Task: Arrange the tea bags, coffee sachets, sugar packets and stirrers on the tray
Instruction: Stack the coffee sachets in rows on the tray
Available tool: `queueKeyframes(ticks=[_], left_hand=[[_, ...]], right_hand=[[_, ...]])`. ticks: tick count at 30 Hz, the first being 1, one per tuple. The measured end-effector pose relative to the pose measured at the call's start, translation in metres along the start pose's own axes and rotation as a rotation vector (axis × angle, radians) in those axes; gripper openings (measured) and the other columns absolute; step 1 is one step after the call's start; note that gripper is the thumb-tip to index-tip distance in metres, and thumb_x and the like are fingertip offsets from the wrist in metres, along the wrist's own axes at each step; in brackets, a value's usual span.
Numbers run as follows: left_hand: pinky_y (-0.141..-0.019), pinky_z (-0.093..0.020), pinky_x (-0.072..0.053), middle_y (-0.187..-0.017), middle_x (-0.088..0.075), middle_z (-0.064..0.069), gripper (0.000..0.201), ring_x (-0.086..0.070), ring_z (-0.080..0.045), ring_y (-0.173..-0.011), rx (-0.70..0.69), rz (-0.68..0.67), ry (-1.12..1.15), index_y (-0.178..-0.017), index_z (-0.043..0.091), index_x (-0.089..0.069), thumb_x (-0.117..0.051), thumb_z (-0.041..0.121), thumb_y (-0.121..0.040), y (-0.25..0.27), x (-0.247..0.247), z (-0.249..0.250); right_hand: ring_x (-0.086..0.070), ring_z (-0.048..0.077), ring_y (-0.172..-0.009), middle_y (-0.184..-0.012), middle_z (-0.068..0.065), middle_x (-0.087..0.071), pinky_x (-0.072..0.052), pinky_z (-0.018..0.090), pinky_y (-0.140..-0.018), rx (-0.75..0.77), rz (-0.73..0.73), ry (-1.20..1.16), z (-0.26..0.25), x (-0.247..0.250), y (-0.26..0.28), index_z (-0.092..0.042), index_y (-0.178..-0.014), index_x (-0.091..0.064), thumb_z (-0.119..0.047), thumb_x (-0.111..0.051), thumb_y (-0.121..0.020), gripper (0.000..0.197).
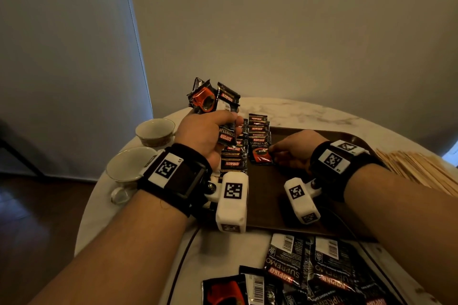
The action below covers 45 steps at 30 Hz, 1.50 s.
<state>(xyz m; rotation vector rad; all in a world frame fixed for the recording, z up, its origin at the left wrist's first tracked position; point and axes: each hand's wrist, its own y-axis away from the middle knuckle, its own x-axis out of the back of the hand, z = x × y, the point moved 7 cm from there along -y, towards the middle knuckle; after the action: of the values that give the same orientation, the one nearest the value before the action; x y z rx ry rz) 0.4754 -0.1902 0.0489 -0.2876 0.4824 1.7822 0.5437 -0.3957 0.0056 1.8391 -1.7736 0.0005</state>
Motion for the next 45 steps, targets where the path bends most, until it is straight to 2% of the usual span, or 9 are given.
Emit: queueKeyframes(ticks=[3,6,10,16,22,28,39,43,45], left_hand=[[-0.051,-0.029,-0.057,-0.083,-0.076,-0.012,0.004,-0.069,-0.016,-0.058,0.007,-0.007,-0.009,-0.096,0.001,-0.07,-0.068,0.001,-0.092,0.0,0.0,-0.001],[-0.049,-0.027,-0.056,-0.081,-0.076,-0.011,0.005,-0.069,-0.016,-0.057,0.012,-0.01,-0.012,-0.097,0.0,-0.07,-0.068,0.001,-0.092,0.001,-0.001,0.0],[-0.048,-0.027,-0.055,-0.08,-0.075,-0.011,0.006,-0.069,-0.015,-0.056,0.017,-0.008,-0.025,-0.097,0.0,-0.071,-0.067,0.002,-0.093,0.001,-0.001,-0.001],[-0.048,-0.027,-0.055,-0.081,-0.075,-0.012,0.003,-0.069,-0.016,-0.059,-0.003,-0.005,-0.039,-0.09,0.001,-0.07,-0.068,0.0,-0.091,-0.001,0.001,0.0],[-0.05,-0.029,-0.056,-0.084,-0.075,-0.012,0.004,-0.07,-0.016,-0.061,0.003,-0.009,-0.058,-0.093,0.001,-0.071,-0.068,0.002,-0.091,-0.003,0.001,-0.002],[-0.053,-0.028,-0.058,-0.084,-0.076,-0.012,0.009,-0.07,-0.016,-0.062,0.006,-0.017,-0.055,-0.099,0.0,-0.072,-0.069,0.002,-0.091,-0.005,0.003,-0.001],[-0.05,-0.027,-0.056,-0.084,-0.075,-0.013,0.005,-0.069,-0.019,-0.067,0.027,-0.042,-0.046,-0.094,0.0,-0.071,-0.069,0.002,-0.09,-0.003,-0.001,-0.004],[-0.059,-0.031,-0.062,-0.087,-0.077,-0.015,0.01,-0.072,-0.022,-0.073,0.019,-0.056,-0.017,-0.1,0.001,-0.07,-0.07,0.006,-0.092,-0.002,-0.003,-0.005],[-0.062,-0.037,-0.064,-0.091,-0.077,-0.018,0.015,-0.074,-0.026,-0.074,0.051,-0.072,0.0,-0.104,0.0,-0.069,-0.07,0.008,-0.091,0.001,-0.007,-0.008]], right_hand=[[-0.071,0.02,-0.083,-0.106,0.017,-0.074,-0.06,0.033,-0.082,0.05,-0.02,-0.057,0.004,-0.001,-0.002,-0.001,-0.108,-0.07,-0.006,-0.07,-0.093,0.016],[-0.068,0.021,-0.074,-0.091,0.016,-0.072,-0.058,0.031,-0.073,0.078,-0.039,-0.095,0.008,-0.004,-0.003,0.007,-0.112,-0.065,-0.002,-0.067,-0.093,0.022],[-0.066,0.022,-0.074,-0.082,0.014,-0.067,-0.057,0.033,-0.078,0.075,-0.067,-0.126,0.005,-0.009,-0.001,0.008,-0.108,-0.062,0.001,-0.062,-0.095,0.015],[-0.071,0.026,-0.095,-0.102,0.016,-0.071,-0.06,0.038,-0.087,-0.024,-0.045,-0.082,0.003,-0.002,0.005,-0.006,-0.107,-0.068,-0.01,-0.073,-0.092,0.017],[-0.069,0.018,-0.076,-0.088,0.01,-0.07,-0.053,0.029,-0.055,-0.011,-0.045,0.166,-0.007,-0.006,0.003,-0.009,-0.091,-0.065,-0.02,-0.085,-0.081,0.025],[-0.071,0.015,-0.07,-0.083,0.007,-0.074,-0.051,0.022,-0.04,-0.025,-0.034,0.263,-0.011,-0.007,-0.002,-0.005,-0.096,-0.073,-0.012,-0.078,-0.088,0.011],[-0.067,0.015,-0.072,-0.084,0.006,-0.07,-0.051,0.029,-0.055,0.006,-0.011,0.215,-0.008,-0.005,-0.005,-0.01,-0.091,-0.064,-0.026,-0.076,-0.091,0.02],[-0.066,0.018,-0.067,-0.076,0.005,-0.067,-0.054,0.033,-0.062,0.016,-0.038,-0.071,-0.005,-0.004,-0.005,-0.004,-0.113,-0.068,-0.03,-0.074,-0.093,0.034],[-0.06,0.016,-0.058,-0.064,0.001,-0.064,-0.051,0.03,-0.059,0.077,-0.104,-0.255,-0.009,-0.002,0.005,-0.007,-0.108,-0.07,-0.038,-0.072,-0.094,0.034]])
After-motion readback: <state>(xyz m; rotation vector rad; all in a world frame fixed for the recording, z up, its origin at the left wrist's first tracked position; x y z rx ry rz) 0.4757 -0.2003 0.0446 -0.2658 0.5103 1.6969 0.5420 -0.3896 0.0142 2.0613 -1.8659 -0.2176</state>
